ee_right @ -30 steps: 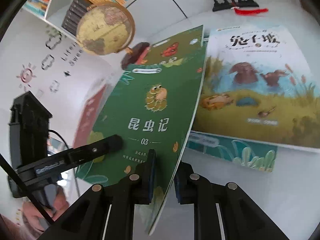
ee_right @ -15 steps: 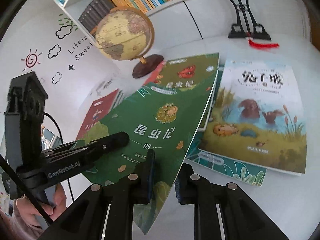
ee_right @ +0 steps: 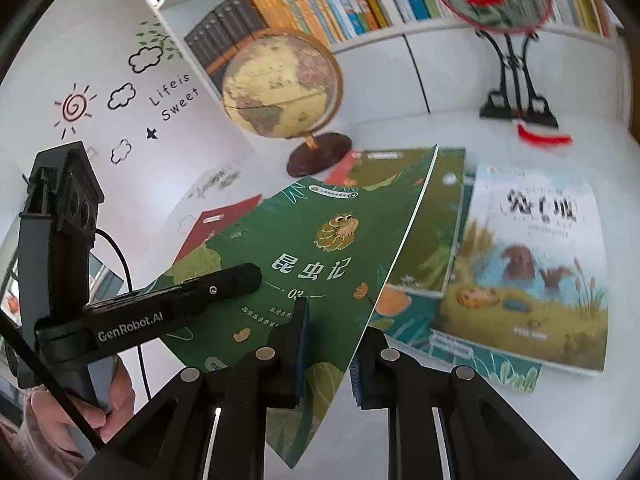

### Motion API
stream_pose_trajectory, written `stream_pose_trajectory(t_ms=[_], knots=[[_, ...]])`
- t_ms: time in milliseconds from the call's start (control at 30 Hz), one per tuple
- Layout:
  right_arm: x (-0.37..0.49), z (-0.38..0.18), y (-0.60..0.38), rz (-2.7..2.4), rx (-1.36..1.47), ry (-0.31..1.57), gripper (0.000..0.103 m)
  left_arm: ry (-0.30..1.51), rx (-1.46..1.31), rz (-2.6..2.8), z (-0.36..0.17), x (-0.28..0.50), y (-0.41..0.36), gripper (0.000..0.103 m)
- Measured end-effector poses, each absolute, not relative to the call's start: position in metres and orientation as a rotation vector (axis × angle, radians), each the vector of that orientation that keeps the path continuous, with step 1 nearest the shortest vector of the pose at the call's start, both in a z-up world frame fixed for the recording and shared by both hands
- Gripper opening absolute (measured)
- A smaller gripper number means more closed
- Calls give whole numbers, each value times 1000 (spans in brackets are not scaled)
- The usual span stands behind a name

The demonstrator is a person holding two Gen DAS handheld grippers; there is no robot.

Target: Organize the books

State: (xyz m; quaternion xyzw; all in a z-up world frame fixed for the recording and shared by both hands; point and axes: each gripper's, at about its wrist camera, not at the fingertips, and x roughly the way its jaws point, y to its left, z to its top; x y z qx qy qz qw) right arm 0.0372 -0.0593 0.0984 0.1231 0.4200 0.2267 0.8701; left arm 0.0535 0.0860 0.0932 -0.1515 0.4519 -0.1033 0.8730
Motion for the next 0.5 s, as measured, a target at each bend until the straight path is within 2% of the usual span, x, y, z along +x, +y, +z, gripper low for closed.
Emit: stream_pose_trajectory(t_ms=[500], knots=[[50, 126, 12, 553, 201, 804, 17, 845, -392, -136, 113, 48, 163, 19]])
